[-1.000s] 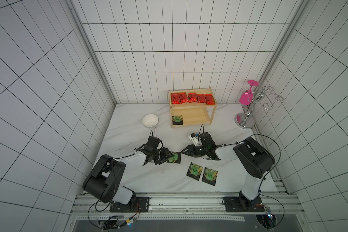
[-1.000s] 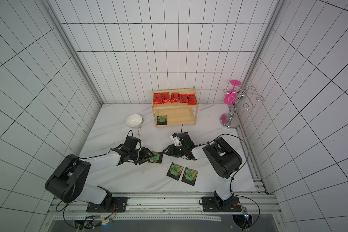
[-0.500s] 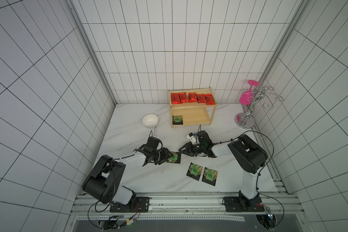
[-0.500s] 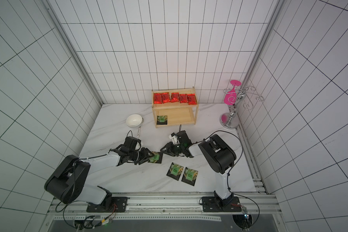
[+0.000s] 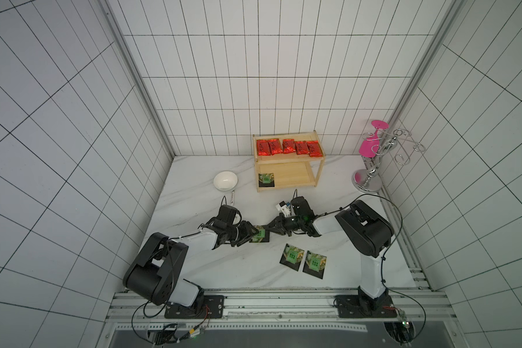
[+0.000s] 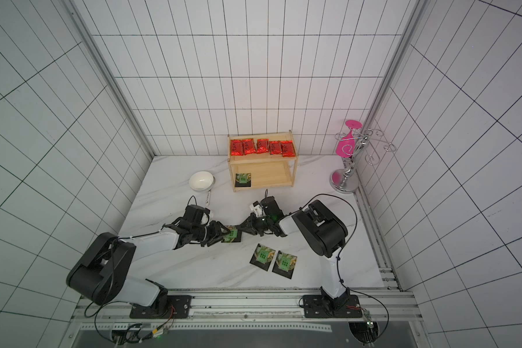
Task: Place the tea bags on the shelf by color
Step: Pick up the tea bag from the center of the board.
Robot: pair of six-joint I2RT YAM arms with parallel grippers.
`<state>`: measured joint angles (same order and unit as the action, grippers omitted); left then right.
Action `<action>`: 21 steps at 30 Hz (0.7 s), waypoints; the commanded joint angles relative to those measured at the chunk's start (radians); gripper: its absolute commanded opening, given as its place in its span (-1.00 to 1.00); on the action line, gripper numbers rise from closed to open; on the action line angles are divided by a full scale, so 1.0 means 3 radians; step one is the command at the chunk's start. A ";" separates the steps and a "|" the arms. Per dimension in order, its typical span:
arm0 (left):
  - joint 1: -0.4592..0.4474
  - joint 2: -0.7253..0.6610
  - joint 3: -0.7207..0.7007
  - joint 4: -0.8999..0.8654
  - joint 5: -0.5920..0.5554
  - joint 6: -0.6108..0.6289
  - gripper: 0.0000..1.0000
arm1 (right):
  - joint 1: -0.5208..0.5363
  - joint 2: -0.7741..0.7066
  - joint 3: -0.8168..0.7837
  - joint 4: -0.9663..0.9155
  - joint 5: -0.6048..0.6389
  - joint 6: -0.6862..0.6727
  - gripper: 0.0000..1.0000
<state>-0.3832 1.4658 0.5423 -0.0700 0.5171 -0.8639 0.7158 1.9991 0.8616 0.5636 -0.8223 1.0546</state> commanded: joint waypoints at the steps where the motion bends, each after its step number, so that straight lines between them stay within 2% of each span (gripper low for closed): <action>1: 0.0177 -0.0118 0.0052 -0.0265 0.0055 0.0123 0.12 | 0.0009 -0.0073 0.0072 0.0046 0.0046 -0.0004 -0.98; 6: 0.0554 -0.0482 0.0185 -0.0363 0.0554 0.0108 0.26 | -0.0164 -0.0377 -0.0189 0.0693 0.0010 0.0272 -1.00; 9: 0.0669 -0.0562 0.0178 -0.0081 0.0975 -0.0065 0.33 | -0.0289 -0.0536 -0.0345 0.1116 -0.0040 0.0522 -1.00; 17: 0.0657 -0.0524 -0.0035 0.1196 0.1522 -0.0826 0.45 | -0.0356 -0.0597 -0.0367 0.1755 -0.0011 0.1060 -1.00; 21: 0.0570 -0.0531 -0.0019 0.1353 0.1507 -0.0920 0.44 | -0.0303 -0.0494 -0.0301 0.1944 0.0039 0.1223 -1.00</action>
<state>-0.1970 1.3048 0.5426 0.2092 0.9260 -1.0828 0.6128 1.8248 0.7662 1.0473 -0.8234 1.3579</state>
